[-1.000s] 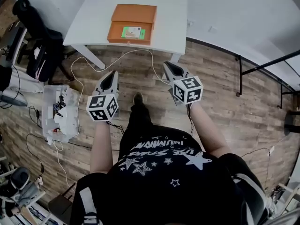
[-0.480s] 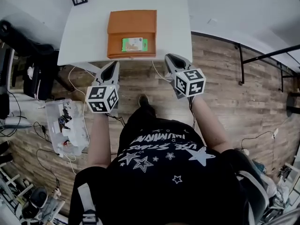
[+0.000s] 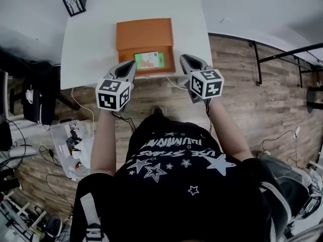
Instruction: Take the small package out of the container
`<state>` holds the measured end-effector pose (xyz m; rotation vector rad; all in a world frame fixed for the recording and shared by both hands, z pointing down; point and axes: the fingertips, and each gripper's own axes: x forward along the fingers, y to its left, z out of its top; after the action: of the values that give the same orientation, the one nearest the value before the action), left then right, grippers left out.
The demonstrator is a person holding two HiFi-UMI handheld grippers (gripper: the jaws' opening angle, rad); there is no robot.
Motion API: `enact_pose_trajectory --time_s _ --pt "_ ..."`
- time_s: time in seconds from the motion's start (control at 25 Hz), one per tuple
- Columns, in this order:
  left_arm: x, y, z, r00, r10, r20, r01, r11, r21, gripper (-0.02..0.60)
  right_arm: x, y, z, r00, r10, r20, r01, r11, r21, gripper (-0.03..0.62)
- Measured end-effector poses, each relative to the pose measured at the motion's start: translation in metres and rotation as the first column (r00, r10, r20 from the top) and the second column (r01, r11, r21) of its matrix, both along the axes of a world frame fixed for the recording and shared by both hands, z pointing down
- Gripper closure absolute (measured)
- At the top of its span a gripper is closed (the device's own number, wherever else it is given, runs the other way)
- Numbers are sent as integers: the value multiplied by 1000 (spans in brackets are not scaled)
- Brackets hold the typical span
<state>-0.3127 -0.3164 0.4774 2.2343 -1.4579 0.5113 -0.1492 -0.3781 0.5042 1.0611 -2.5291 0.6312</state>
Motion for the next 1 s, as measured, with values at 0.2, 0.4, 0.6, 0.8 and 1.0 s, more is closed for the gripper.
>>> enact_pose_trajectory --time_s 0.2,0.4,0.6,0.8,1.0 --pt "5 -27 21 984 170 55 -167 984 -61 467 -14 -24 8 999 34 -10 -35 999 -11 536" --pt "7 -41 43 931 336 145 -316 938 -146 322 -24 -40 13 998 59 -10 -59 998 -14 536" --pt "2 -50 70 860 448 245 -386 884 -262 266 -22 -50 21 996 87 -20 -88 996 -24 536" --pt "12 -51 84 795 541 276 -455 831 -319 250 -20 -56 23 995 101 -25 -101 995 -26 536" --pt "25 -49 99 706 629 325 -510 770 -384 241 -16 -58 26 993 112 -23 -113 993 -36 536"
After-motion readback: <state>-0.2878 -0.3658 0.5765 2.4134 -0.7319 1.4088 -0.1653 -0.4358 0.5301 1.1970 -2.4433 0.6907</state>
